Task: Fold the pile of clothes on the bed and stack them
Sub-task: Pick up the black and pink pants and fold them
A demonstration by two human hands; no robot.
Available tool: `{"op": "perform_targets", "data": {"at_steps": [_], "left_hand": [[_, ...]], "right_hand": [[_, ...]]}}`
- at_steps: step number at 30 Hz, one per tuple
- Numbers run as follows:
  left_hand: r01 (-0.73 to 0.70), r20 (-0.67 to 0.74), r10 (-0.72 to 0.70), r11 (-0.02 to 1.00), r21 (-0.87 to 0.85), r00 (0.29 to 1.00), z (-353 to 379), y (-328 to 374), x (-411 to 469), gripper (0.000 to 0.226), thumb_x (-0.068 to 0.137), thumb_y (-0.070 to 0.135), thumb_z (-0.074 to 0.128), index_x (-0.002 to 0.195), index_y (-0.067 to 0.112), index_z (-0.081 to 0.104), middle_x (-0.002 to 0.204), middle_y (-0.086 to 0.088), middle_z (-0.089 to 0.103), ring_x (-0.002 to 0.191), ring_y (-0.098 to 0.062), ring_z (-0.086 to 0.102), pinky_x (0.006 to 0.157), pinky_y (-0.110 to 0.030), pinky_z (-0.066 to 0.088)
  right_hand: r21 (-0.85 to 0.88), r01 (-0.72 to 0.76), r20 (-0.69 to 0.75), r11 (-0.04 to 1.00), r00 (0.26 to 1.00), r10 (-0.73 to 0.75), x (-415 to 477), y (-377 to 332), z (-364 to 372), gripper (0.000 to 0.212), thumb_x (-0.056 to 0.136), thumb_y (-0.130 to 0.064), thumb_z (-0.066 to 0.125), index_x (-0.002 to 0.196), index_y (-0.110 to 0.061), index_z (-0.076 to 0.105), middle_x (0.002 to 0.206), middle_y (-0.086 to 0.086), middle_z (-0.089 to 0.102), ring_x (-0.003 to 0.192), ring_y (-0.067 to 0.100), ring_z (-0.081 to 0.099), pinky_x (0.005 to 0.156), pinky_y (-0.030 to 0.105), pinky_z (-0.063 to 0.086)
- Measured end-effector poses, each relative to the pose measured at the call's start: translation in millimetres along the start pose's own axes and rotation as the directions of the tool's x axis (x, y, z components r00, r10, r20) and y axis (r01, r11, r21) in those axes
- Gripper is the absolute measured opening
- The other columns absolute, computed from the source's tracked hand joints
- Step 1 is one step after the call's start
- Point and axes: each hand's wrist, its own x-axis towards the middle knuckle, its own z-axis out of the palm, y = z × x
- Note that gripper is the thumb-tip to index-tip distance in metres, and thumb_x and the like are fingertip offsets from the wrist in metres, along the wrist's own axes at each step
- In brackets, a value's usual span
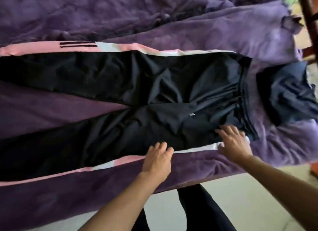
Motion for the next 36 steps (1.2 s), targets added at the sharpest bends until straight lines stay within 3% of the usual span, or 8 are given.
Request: {"op": "perform_targets", "data": {"at_steps": [2, 4, 9, 13, 18, 25, 32, 36], "left_hand": [[0.058, 0.013, -0.06, 0.994, 0.097, 0.998, 21.1, 18.8, 15.3, 0.05, 0.083, 0.02, 0.059, 0.13, 0.024, 0.042, 0.128, -0.003, 0.042, 0.118, -0.026, 0.041, 0.092, -0.04, 0.034], [0.143, 0.014, -0.148, 0.97, 0.195, 0.989, 35.7, 27.8, 29.4, 0.064, 0.082, 0.022, 0.061, 0.139, 0.024, 0.034, 0.135, -0.005, 0.038, 0.122, -0.027, 0.038, 0.094, -0.042, 0.033], [0.25, -0.17, -0.222, 0.954, 0.168, 0.96, 31.8, 33.1, 36.8, 0.023, 0.067, 0.011, 0.077, 0.087, 0.011, 0.067, 0.09, -0.009, 0.062, 0.085, -0.033, 0.06, 0.068, -0.042, 0.049], [0.145, -0.119, -0.128, 0.979, 0.142, 0.985, 6.8, 39.8, 14.6, 0.03, 0.052, -0.001, 0.084, 0.071, 0.012, 0.064, 0.067, -0.004, 0.062, 0.063, -0.028, 0.064, 0.055, -0.035, 0.052], [0.382, -0.24, -0.387, 0.922, -0.065, 0.89, -44.0, 11.6, 11.3, 0.015, 0.069, -0.003, 0.071, 0.079, 0.006, 0.064, 0.072, -0.015, 0.066, 0.066, -0.037, 0.065, 0.057, -0.041, 0.051], [0.313, -0.558, -0.359, 0.932, -0.18, 0.748, -152.7, -47.3, 115.0, 0.015, 0.085, 0.005, 0.054, 0.096, 0.004, 0.063, 0.092, -0.026, 0.066, 0.085, -0.046, 0.062, 0.075, -0.048, 0.048], [0.426, -0.515, -0.467, 0.881, -0.203, 0.719, -173.5, -98.3, 224.7, 0.023, 0.091, 0.012, 0.046, 0.108, 0.012, 0.062, 0.111, -0.02, 0.063, 0.105, -0.042, 0.056, 0.088, -0.044, 0.044], [0.446, -0.401, -0.474, 0.879, -0.169, 0.784, -145.0, -112.7, 239.1, 0.033, 0.092, 0.026, 0.055, 0.122, 0.013, 0.055, 0.127, -0.02, 0.051, 0.117, -0.04, 0.046, 0.097, -0.048, 0.039]], "right_hand": [[-0.157, 0.031, 0.156, 0.987, 0.988, -0.006, 5.1, 47.1, 12.4, 0.092, 0.071, -0.038, 0.073, 0.15, -0.023, 0.029, 0.158, 0.005, 0.023, 0.147, 0.024, 0.016, 0.11, 0.045, 0.025], [-0.192, 0.065, 0.175, 0.979, 0.984, -0.031, 10.4, 76.7, 25.3, 0.101, 0.069, -0.037, 0.072, 0.153, -0.025, 0.018, 0.162, 0.0, 0.013, 0.149, 0.02, 0.009, 0.114, 0.046, 0.017], [0.001, 0.222, -0.204, 0.975, 0.955, -0.217, 10.0, 107.6, 35.3, 0.046, 0.075, -0.015, 0.055, 0.118, -0.011, 0.069, 0.133, 0.005, 0.06, 0.124, 0.025, 0.056, 0.096, 0.049, 0.042], [0.117, 0.351, -0.289, 0.929, 0.907, -0.307, -0.8, 124.7, 17.8, 0.039, 0.072, -0.029, 0.042, 0.086, -0.012, 0.075, 0.095, 0.005, 0.075, 0.089, 0.023, 0.072, 0.073, 0.04, 0.052], [0.271, 0.084, -0.172, 0.959, 0.984, -0.038, 28.9, 135.0, -29.3, 0.005, 0.08, -0.02, 0.068, 0.084, -0.017, 0.068, 0.074, 0.01, 0.07, 0.07, 0.037, 0.067, 0.06, 0.037, 0.048], [0.321, 0.035, -0.371, 0.946, 0.924, 0.092, 145.7, 117.8, -104.7, 0.028, 0.09, -0.034, 0.059, 0.106, -0.012, 0.063, 0.099, 0.024, 0.068, 0.091, 0.044, 0.062, 0.073, 0.044, 0.048], [0.251, -0.181, -0.37, 0.951, 0.89, 0.267, 230.9, 104.1, -108.1, 0.039, 0.088, -0.047, 0.056, 0.112, -0.017, 0.062, 0.109, 0.023, 0.064, 0.099, 0.044, 0.059, 0.081, 0.044, 0.045], [0.193, -0.343, -0.273, 0.919, 0.881, 0.386, 245.6, 88.7, -90.0, 0.045, 0.094, -0.049, 0.046, 0.116, -0.01, 0.054, 0.12, 0.023, 0.058, 0.111, 0.043, 0.055, 0.088, 0.046, 0.042]]}}
